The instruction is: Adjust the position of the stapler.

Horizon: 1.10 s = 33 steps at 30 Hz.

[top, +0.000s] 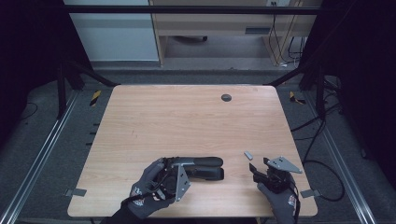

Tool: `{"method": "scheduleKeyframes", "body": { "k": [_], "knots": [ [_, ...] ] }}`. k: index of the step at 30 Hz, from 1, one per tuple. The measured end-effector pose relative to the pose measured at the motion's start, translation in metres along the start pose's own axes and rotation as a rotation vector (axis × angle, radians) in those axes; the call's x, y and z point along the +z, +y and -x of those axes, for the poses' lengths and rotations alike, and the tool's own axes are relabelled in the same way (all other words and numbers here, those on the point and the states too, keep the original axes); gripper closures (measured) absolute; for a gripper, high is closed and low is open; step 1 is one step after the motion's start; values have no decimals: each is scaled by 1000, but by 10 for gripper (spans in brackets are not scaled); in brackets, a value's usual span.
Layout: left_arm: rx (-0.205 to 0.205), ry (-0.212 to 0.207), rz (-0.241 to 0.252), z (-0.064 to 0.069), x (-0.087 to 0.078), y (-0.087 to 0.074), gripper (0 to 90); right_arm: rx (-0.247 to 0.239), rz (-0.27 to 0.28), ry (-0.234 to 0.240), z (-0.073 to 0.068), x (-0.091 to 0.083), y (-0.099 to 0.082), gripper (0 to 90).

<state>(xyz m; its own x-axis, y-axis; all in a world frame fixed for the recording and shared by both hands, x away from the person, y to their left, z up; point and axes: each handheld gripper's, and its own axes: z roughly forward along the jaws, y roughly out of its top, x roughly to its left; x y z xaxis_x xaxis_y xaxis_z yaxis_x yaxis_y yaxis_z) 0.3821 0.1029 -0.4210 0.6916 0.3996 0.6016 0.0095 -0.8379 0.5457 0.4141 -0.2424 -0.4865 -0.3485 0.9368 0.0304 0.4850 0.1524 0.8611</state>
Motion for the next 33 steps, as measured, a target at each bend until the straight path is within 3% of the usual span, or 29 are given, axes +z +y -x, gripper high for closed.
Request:
{"method": "scheduleKeyframes", "body": {
  "k": [17,22,33],
  "knots": [
    [113,88,-20,17,14,15,345,-12,2,5,-1,1,0,396],
    [172,122,-32,23,18,23,353,-8,-2,12,-2,1,0,405],
    [213,134,-37,32,27,32,359,-6,-10,22,-4,1,0,427]
  ]
}}
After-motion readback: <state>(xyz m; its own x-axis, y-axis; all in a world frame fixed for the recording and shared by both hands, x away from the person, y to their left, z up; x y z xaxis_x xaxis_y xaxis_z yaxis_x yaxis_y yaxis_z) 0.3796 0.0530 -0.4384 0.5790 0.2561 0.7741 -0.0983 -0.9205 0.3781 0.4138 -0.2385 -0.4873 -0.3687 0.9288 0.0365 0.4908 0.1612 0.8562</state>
